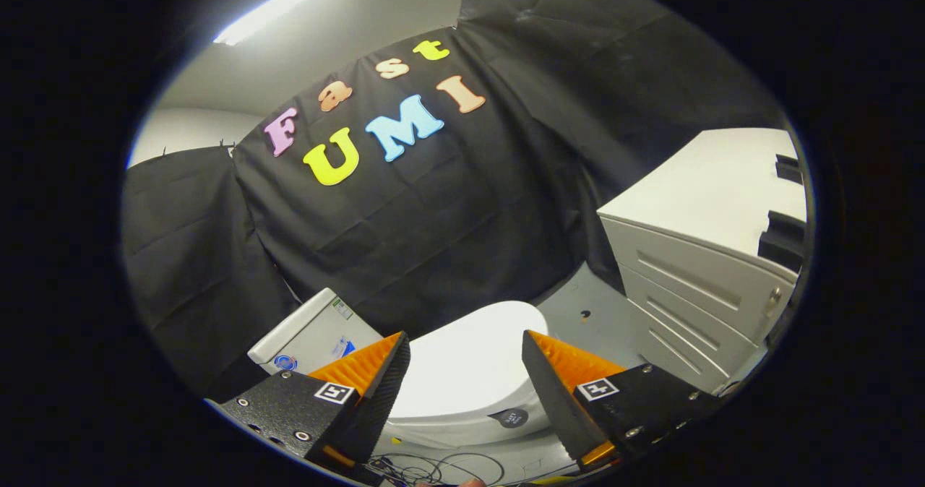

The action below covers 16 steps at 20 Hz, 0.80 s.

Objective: Open the toilet lid.

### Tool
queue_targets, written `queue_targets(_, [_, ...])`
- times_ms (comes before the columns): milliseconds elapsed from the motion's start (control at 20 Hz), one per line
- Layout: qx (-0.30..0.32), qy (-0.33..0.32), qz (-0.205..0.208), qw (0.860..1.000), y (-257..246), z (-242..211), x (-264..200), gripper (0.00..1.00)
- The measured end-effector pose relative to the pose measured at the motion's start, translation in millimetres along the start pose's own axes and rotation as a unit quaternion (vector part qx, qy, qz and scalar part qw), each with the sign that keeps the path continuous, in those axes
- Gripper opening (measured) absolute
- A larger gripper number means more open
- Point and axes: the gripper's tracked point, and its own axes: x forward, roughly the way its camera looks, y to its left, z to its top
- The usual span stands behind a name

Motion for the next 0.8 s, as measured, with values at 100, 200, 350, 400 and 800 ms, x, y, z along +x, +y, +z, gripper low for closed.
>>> queue_targets(100, [0.004, 0.019, -0.007, 1.0, -10, -22, 6, 0.96])
queue_targets(200, [0.012, 0.035, -0.012, 0.999, -18, -39, 12, 0.96])
queue_targets(350, [0.029, 0.061, -0.02, 0.998, -29, -70, 20, 0.96])
queue_targets(400, [0.028, 0.073, -0.032, 0.996, -37, -84, 24, 0.96])
queue_targets(800, [0.088, 0.119, -0.058, 0.987, -62, -148, 43, 0.95])
